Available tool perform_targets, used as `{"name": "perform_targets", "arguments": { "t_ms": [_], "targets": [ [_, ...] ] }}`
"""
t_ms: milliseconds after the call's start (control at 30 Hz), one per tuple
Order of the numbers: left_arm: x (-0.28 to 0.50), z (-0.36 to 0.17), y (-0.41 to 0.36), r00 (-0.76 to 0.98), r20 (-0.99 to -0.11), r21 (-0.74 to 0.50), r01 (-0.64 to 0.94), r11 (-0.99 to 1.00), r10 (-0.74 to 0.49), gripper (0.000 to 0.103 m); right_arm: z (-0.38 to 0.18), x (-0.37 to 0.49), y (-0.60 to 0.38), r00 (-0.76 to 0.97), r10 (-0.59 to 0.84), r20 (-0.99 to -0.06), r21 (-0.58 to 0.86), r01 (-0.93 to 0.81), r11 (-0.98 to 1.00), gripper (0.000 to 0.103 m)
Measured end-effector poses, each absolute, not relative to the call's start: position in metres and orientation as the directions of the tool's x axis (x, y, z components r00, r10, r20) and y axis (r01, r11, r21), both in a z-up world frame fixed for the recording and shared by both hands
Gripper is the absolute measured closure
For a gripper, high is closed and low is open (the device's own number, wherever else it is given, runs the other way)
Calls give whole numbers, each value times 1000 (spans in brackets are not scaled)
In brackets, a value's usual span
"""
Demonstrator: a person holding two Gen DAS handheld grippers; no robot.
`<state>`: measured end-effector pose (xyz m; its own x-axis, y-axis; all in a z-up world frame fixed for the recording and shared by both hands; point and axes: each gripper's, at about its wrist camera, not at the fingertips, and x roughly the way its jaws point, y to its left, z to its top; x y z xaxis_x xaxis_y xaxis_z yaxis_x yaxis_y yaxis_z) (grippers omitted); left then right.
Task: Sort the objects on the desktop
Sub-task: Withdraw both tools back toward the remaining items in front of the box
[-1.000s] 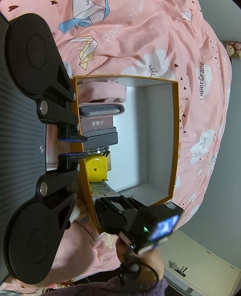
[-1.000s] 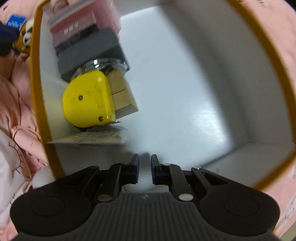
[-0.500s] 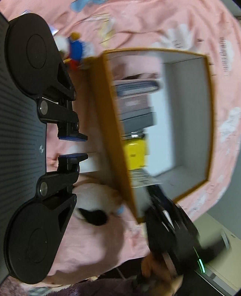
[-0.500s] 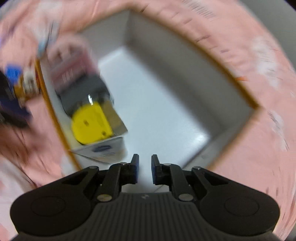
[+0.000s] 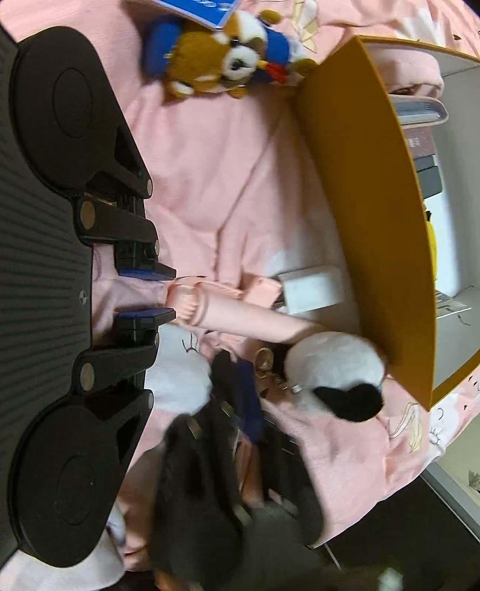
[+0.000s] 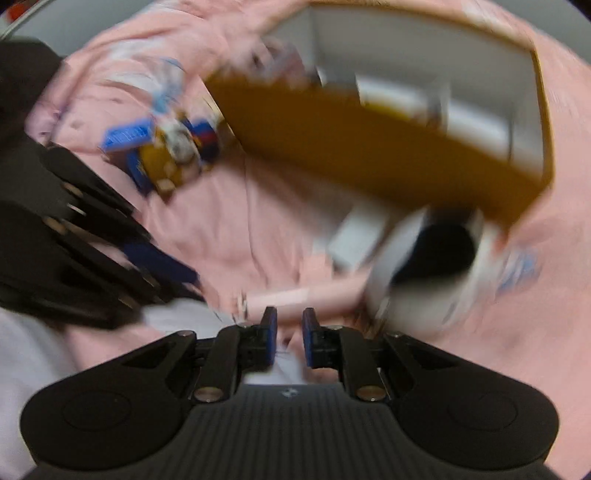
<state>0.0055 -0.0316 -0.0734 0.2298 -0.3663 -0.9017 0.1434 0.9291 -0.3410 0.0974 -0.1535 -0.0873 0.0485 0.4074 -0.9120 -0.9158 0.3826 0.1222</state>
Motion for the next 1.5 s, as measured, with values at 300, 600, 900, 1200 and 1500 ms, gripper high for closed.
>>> {"name": "perform_targets", "arguments": {
  "t_ms": [300, 600, 900, 1200, 1500],
  "targets": [
    [-14, -61, -30, 270, -892, -335, 141, 931, -362, 86, -89, 78, -171, 81, 450, -889, 162, -864, 476, 86],
    [-7, -35, 21, 519, -801, -370, -39, 928, -297, 86, -88, 116, -104, 274, 424, -863, 76, -761, 645, 62],
    [-6, -47, 31, 512, -803, -397, -77, 915, -305, 86, -106, 127, -63, 332, 276, -902, -78, -754, 652, 55],
    [-1, -55, 46, 513, -798, -431, -120, 894, -316, 86, -119, 118, -46, 377, 204, -904, -151, -726, 670, 59],
    [7, -64, 52, 497, -795, -467, -134, 874, -348, 85, -130, 132, -62, 320, 189, -928, -105, -715, 692, 56]
  ]
}}
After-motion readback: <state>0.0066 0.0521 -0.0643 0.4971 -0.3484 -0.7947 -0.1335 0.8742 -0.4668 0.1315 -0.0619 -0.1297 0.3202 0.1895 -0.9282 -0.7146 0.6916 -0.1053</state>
